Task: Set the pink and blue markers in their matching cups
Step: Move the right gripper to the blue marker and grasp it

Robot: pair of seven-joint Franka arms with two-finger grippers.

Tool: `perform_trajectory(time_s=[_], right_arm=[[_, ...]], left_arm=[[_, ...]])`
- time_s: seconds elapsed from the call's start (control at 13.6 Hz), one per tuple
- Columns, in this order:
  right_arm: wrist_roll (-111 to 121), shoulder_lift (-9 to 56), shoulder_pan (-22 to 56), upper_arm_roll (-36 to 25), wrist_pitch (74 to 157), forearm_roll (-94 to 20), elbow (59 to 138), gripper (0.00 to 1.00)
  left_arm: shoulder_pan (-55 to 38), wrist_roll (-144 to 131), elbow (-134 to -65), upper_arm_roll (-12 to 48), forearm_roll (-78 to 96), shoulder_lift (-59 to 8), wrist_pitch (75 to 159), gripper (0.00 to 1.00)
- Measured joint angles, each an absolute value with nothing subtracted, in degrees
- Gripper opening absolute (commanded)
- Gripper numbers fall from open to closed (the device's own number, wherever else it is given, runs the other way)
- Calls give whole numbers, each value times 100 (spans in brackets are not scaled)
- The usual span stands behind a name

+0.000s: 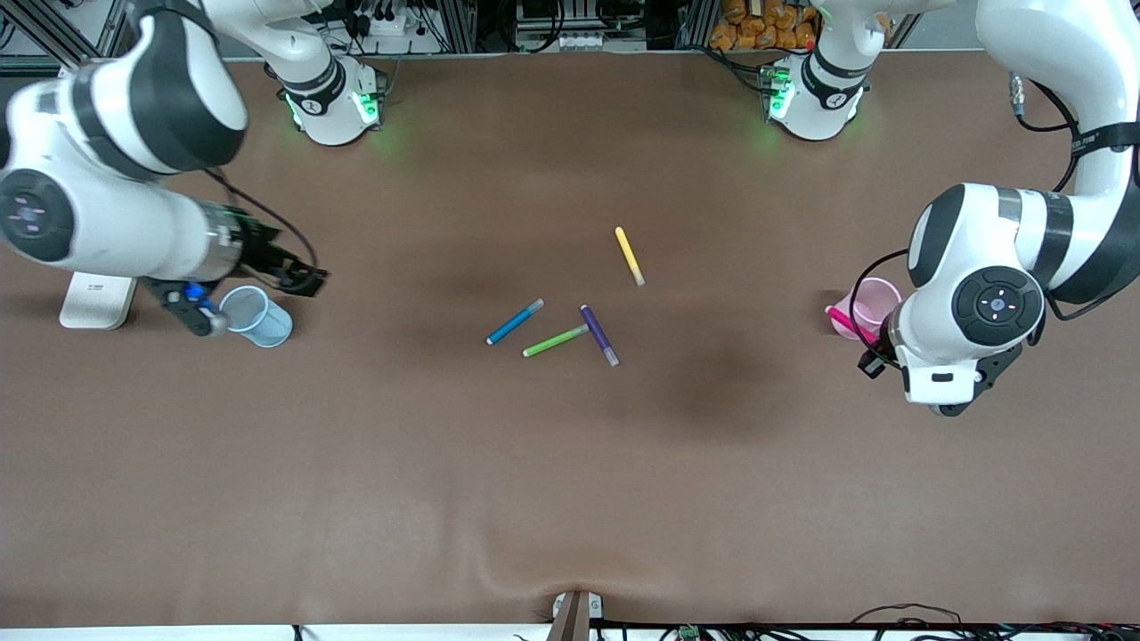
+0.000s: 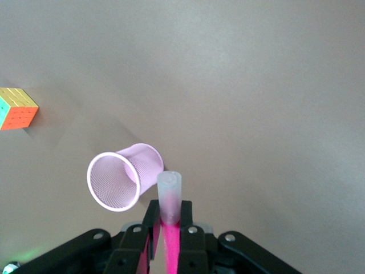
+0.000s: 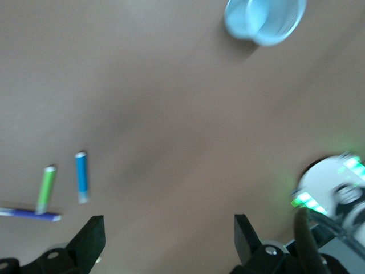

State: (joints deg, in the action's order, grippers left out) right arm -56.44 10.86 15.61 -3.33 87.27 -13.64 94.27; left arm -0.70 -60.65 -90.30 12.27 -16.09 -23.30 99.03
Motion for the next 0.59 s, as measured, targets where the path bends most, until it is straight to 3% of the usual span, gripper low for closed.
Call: perform_trajectory(time_s=[0.59], right_arm=[[-7444,982,2823,-326,10896,-1505,10754,100]], left_arm=[[20,-6065,-9346,1227,-1879,-2330,9903,0]])
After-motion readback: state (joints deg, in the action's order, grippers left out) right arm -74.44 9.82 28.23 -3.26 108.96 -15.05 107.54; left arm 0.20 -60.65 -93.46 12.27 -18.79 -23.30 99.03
